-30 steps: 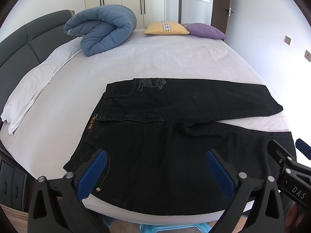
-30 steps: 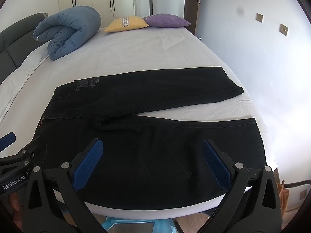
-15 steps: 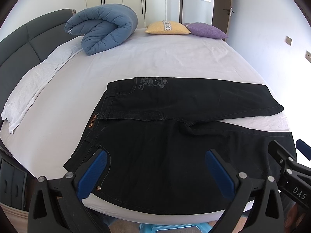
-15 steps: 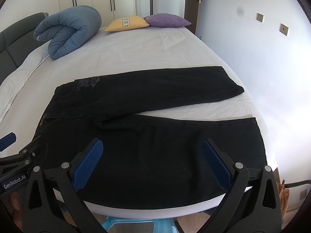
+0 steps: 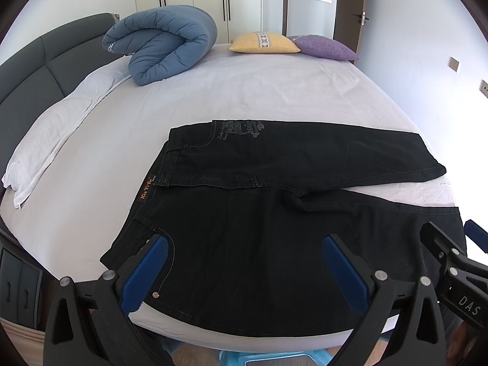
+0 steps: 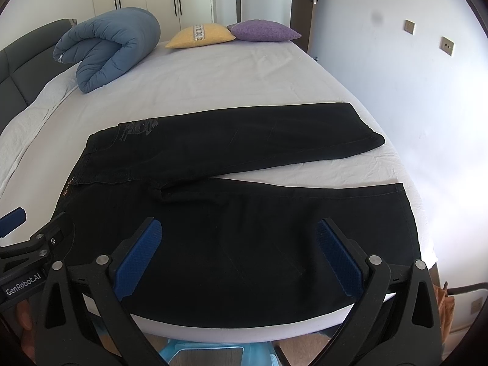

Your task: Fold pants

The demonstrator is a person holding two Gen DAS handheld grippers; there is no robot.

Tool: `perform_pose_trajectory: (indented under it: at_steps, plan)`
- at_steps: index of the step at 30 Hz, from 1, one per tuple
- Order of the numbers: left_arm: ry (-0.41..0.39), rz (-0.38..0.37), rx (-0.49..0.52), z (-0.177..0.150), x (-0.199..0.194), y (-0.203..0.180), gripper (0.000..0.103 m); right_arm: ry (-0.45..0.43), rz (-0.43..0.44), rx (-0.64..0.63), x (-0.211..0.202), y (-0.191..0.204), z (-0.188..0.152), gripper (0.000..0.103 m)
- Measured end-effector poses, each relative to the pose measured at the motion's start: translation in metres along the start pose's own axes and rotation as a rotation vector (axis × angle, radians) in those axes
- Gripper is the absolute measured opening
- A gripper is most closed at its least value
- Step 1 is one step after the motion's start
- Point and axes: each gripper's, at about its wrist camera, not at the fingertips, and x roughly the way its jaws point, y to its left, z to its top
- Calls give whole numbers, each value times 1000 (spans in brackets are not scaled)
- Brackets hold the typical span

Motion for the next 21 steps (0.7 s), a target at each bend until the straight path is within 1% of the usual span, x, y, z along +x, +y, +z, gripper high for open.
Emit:
perform_pose_trajectory:
  at_steps: [21]
  plan:
    - [4, 1, 1, -1, 0, 0, 103, 2, 5, -1, 1, 4, -2, 103]
